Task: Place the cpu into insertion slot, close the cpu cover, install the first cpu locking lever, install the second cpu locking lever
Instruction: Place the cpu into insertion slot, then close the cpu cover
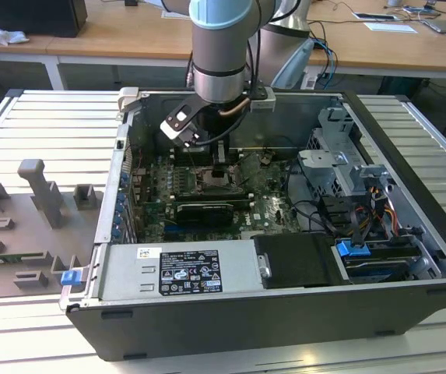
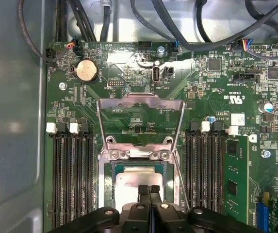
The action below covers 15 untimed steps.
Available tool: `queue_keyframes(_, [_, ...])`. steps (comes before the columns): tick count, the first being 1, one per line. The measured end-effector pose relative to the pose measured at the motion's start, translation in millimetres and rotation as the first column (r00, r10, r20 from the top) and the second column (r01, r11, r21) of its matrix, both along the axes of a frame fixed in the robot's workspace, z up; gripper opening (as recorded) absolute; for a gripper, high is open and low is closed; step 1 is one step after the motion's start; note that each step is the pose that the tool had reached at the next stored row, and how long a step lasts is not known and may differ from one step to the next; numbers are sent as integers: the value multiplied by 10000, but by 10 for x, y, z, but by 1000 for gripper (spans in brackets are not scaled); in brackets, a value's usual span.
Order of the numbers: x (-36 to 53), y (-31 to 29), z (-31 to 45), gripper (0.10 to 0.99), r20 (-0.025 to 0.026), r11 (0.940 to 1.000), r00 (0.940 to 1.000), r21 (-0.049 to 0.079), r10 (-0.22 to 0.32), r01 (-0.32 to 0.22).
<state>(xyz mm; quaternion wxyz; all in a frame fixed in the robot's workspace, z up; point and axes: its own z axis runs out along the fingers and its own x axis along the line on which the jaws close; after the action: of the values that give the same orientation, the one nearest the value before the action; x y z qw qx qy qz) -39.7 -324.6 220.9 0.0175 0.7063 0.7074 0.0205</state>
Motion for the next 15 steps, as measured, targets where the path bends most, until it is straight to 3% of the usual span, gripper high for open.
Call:
queue_keyframes(9, [5,0,91,106,-17,10000,10000,19,3,-3])
queue_keyframes(10, [70,-1,97,106,-176,10000,9998,16,0,0])
queue_keyframes(11, [96,0,99,106,-234,10000,9997,17,0,0])
queue_keyframes(13, [114,0,111,106,-288,10000,9996,14,0,0])
queue_keyframes(15, [114,0,120,106,-290,10000,9996,21,-1,2])
